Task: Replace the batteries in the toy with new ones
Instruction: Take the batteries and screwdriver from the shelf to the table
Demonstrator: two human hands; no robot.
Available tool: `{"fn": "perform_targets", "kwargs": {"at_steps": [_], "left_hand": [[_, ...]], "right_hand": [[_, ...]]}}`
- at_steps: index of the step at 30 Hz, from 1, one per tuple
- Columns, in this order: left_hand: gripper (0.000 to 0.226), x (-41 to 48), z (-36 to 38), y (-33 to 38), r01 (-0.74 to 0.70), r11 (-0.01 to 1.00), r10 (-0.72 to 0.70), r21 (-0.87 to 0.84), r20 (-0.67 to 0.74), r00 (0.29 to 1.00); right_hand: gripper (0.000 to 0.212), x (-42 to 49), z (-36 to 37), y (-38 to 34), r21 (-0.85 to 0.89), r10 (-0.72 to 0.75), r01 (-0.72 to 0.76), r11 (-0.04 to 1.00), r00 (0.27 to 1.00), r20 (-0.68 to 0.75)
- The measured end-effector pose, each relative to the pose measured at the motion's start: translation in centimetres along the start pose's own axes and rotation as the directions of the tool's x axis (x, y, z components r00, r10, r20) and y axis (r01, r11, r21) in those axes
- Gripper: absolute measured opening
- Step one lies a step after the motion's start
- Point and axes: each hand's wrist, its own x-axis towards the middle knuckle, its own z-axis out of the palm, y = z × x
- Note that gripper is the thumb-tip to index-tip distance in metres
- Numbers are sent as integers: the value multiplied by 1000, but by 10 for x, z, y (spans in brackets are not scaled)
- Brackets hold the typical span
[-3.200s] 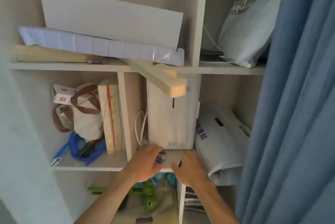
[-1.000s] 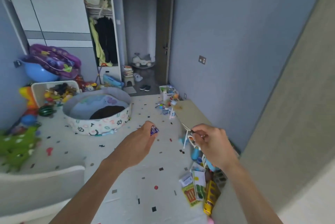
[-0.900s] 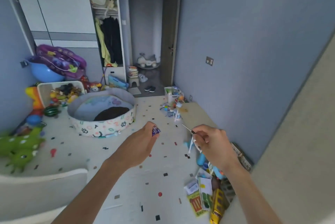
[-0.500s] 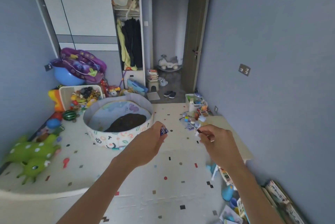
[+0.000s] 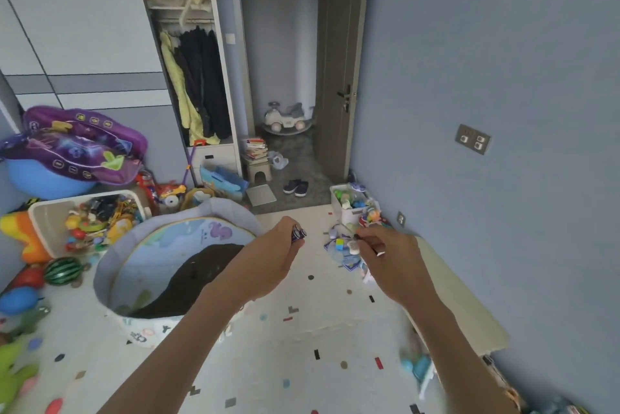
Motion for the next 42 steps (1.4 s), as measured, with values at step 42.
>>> {"fn": "perform_targets", "kwargs": {"at_steps": [42], "left_hand": [[24, 859, 296, 154, -890, 334, 922, -309, 303, 241]], "right_hand": [[16, 457, 86, 448, 8, 730, -922, 387, 301, -614]]}}
